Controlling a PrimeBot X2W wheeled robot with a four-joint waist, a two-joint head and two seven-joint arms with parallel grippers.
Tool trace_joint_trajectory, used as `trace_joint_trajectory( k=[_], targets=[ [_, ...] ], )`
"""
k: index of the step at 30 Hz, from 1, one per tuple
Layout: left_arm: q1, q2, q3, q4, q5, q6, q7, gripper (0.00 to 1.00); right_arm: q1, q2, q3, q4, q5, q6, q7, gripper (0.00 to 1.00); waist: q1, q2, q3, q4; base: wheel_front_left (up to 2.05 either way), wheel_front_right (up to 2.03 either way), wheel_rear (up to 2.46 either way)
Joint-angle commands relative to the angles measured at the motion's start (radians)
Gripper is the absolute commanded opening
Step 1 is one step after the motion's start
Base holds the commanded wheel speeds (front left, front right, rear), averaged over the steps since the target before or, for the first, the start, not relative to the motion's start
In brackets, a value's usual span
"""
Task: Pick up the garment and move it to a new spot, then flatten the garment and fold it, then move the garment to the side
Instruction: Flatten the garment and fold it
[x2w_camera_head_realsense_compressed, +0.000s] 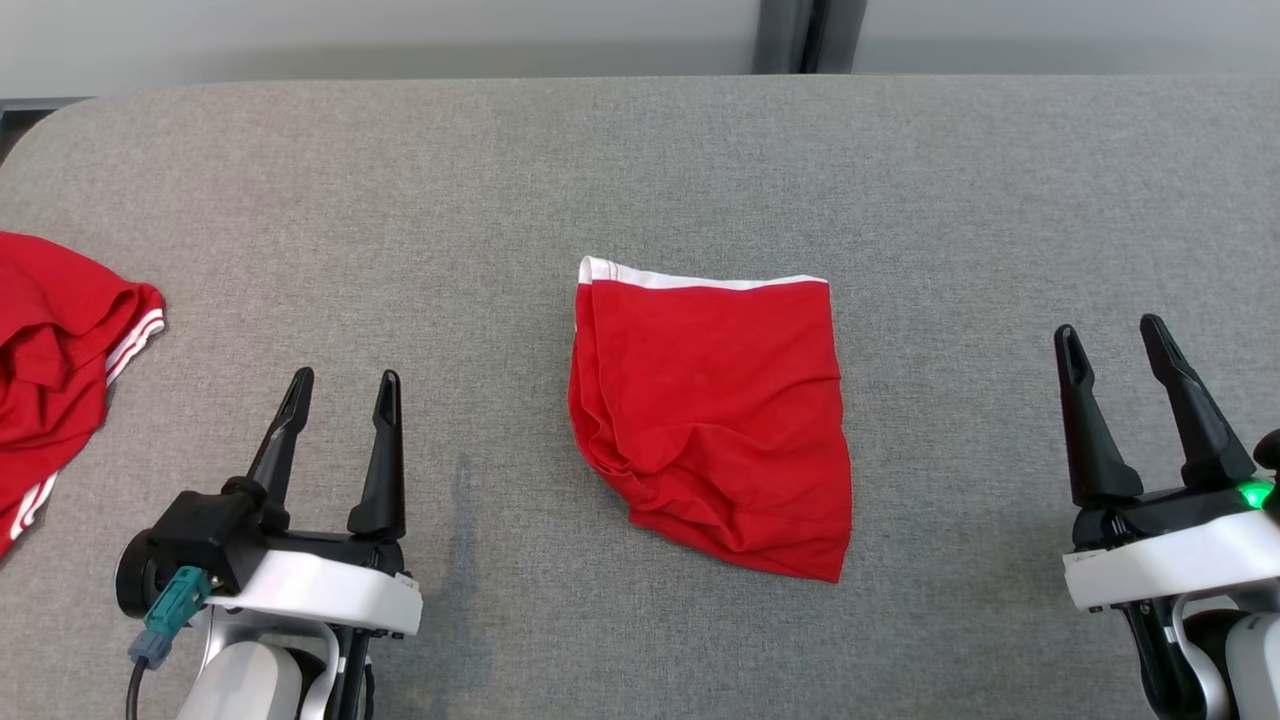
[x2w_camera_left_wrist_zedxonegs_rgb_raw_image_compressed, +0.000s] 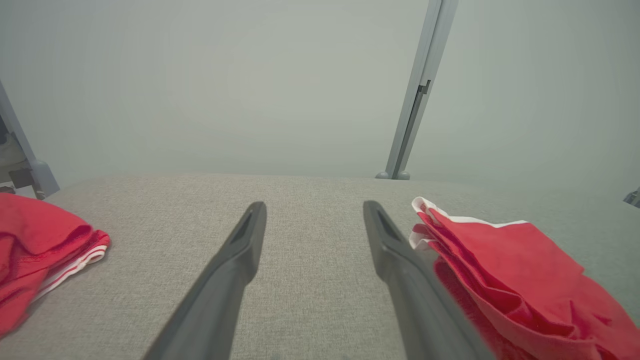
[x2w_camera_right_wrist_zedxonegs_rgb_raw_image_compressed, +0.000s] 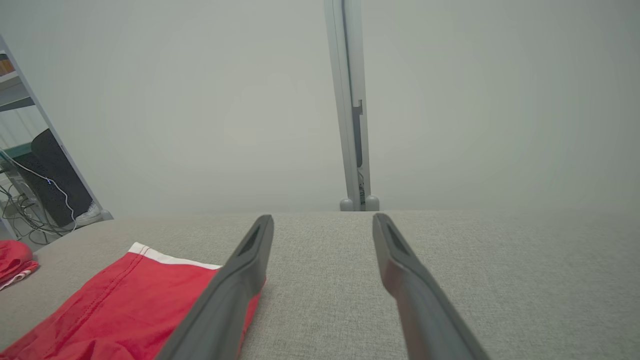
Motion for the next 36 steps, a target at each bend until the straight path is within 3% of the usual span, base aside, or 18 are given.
trace_joint_trajectory(
  k=[1, 9, 10, 11, 12, 19, 28, 36],
  targets=[
    [0.011, 0.002, -0.002, -0.007, -0.006, 0.007, 0.002, 1.00, 0.016, -0.001, -0.006, -0.012, -0.005, 0.000, 0.006, 1.00, 0.0000, 0.0000, -0.001, 0.000, 0.00, 0.00, 0.00],
    [0.002, 0.008, -0.011, -0.017, -0.006, 0.009, 0.009, 1.00, 0.010, 0.004, -0.022, -0.016, -0.015, 0.000, 0.019, 1.00, 0.0000, 0.0000, 0.009, 0.009, 0.00, 0.00, 0.00],
    [-0.001, 0.010, -0.011, -0.018, -0.007, 0.008, 0.009, 1.00, 0.005, 0.006, -0.022, -0.012, -0.013, 0.000, 0.019, 0.74, 0.0000, 0.0000, 0.012, 0.012, 0.00, 0.00, 0.00],
    [-0.004, 0.010, -0.011, -0.018, -0.008, 0.006, 0.008, 1.00, 0.000, 0.007, -0.021, -0.008, -0.011, 0.000, 0.021, 0.27, 0.0000, 0.0000, 0.015, 0.015, 0.00, 0.00, 0.00],
    [-0.007, 0.010, -0.012, -0.019, -0.008, 0.006, 0.008, 1.00, -0.005, 0.007, -0.017, -0.004, -0.009, 0.000, 0.020, 0.00, 0.0000, 0.0000, 0.019, 0.019, 0.00, 0.00, 0.00],
    [-0.027, 0.002, -0.016, -0.019, -0.010, 0.005, 0.001, 1.00, -0.061, -0.016, 0.065, 0.037, 0.013, 0.000, 0.029, 0.00, 0.0000, 0.0000, 0.045, 0.047, 0.00, 0.00, 0.00],
    [-0.059, -0.016, -0.030, 0.001, -0.015, -0.005, -0.011, 1.00, -0.225, -0.059, 0.363, 0.184, 0.071, 0.000, 0.021, 0.00, 0.0000, 0.0000, 0.089, 0.099, 0.00, 0.00, 0.00],
    [-0.070, -0.032, -0.030, 0.023, -0.014, -0.013, -0.023, 1.00, -0.323, -0.077, 0.544, 0.336, 0.166, 0.000, -0.023, 0.00, 0.0000, 0.0000, 0.103, 0.128, 0.00, 0.00, 0.00]
  ],
)
